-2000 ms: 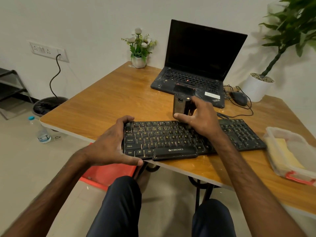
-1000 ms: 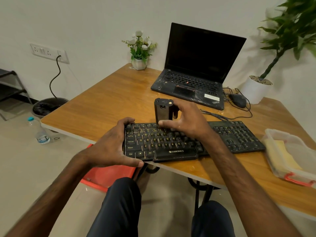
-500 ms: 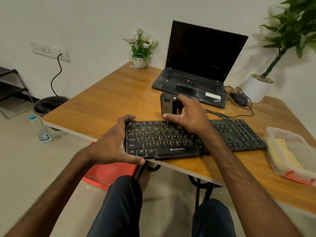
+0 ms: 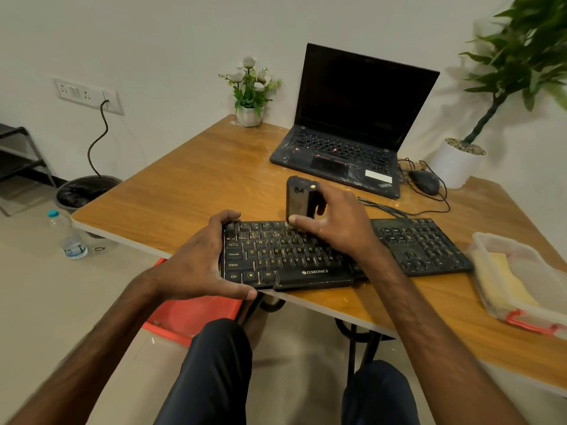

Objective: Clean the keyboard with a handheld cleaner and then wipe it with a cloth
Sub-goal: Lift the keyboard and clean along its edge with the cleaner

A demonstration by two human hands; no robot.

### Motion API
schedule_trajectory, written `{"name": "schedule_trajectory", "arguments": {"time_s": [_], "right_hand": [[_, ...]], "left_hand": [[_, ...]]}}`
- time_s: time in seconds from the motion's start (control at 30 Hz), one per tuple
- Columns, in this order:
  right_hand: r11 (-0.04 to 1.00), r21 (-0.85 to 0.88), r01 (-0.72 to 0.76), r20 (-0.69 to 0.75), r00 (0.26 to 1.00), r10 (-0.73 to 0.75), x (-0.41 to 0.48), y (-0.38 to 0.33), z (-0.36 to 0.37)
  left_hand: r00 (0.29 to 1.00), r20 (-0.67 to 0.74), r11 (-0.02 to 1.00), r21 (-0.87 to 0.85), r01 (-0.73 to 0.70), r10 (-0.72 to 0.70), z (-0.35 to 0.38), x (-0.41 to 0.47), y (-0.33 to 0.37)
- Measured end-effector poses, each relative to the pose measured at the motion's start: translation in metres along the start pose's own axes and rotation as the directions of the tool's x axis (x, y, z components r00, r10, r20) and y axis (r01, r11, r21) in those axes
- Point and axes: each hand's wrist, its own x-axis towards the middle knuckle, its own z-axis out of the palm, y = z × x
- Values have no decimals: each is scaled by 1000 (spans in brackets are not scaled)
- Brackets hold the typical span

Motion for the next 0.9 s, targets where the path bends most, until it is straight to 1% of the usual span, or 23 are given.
{"name": "schedule_trajectory", "arguments": {"time_s": [0.03, 0.07, 0.1, 0.17, 0.2, 0.27, 0.33, 0.37, 0.4, 0.47, 0.5, 0.53, 0.57, 0.63, 0.67, 0.7, 0.77, 0.8, 0.83, 0.87, 0.9], "right_hand": [[999, -37, -25, -41, 999, 24, 2, 2, -3], [999, -20, -34, -59, 998, 33, 3, 3, -4], [999, 46, -26, -52, 998, 28, 3, 2, -4], [983, 183, -3, 24, 1000, -2, -1, -2, -1], [982, 188, 3, 48, 999, -12, -4, -3, 3], [994, 104, -21, 32, 999, 18, -3, 3, 4], [998, 1, -67, -52, 996, 67, 3, 10, -1], [997, 2, -78, -77, 994, 78, 5, 10, -5], [995, 69, -75, -69, 994, 80, 6, 10, -6], [964, 260, -49, 24, 999, 44, 1, 4, -6], [959, 281, -40, 78, 997, 18, -2, 1, -5], [969, 244, -30, 107, 994, 4, -4, 0, -3], [983, 182, -28, 93, 996, 12, -5, 2, -2], [998, 31, -60, -29, 998, 61, -3, 9, -6], [997, 31, -77, -71, 994, 79, -3, 11, -8], [993, 95, -76, -77, 994, 83, -5, 12, -9], [964, 262, -49, 9, 999, 49, -13, 6, -7], [953, 300, -45, 66, 997, 27, -17, 2, -4], [953, 299, -45, 99, 995, 16, -20, 2, 0], [964, 262, -48, 94, 995, 24, -21, 3, 1], [978, 200, -53, 50, 998, 44, -19, 6, -1]], "left_hand": [[1000, 0, 1000, -2, 1, -1, 0, 0, 0], [1000, 1, 1000, -3, 2, -2, 0, 0, 0], [1000, 2, 1000, -3, 0, 0, 0, 0, 0], [1000, 2, 1000, 1, -2, 2, 0, 0, 1], [1000, 1, 1000, 2, -2, 2, 0, 0, 1], [1000, -2, 1000, 2, -3, 3, 1, 1, 2], [1000, -4, 1000, 0, 3, -3, 1, 0, 0], [1000, -4, 1000, -1, 6, -6, 1, 1, 0], [1000, -2, 1000, -1, 6, -6, 1, 1, 0], [1000, 3, 1000, -5, -1, 1, 1, 1, 0], [1000, 3, 1000, -6, -3, 3, 1, 1, 0], [1000, 2, 1000, -7, -3, 3, 1, 1, 0], [1000, 3, 1000, -8, -2, 2, 1, 0, 0], [1000, -1, 1000, -10, 0, 0, 1, 0, -1], [1000, -3, 1000, -9, 2, -3, 1, 1, -1], [1000, -3, 1000, -6, 4, -4, 1, 1, -1], [1000, -2, 1000, 1, -1, 1, 1, 1, -1], [1000, 0, 1000, 3, -3, 3, 1, 1, -1], [1000, 2, 1000, 3, -3, 3, 0, 1, -1], [1000, 4, 1000, 4, -3, 3, 0, 1, -1], [1000, 4, 1000, 6, -1, 1, 1, 0, -1]]}}
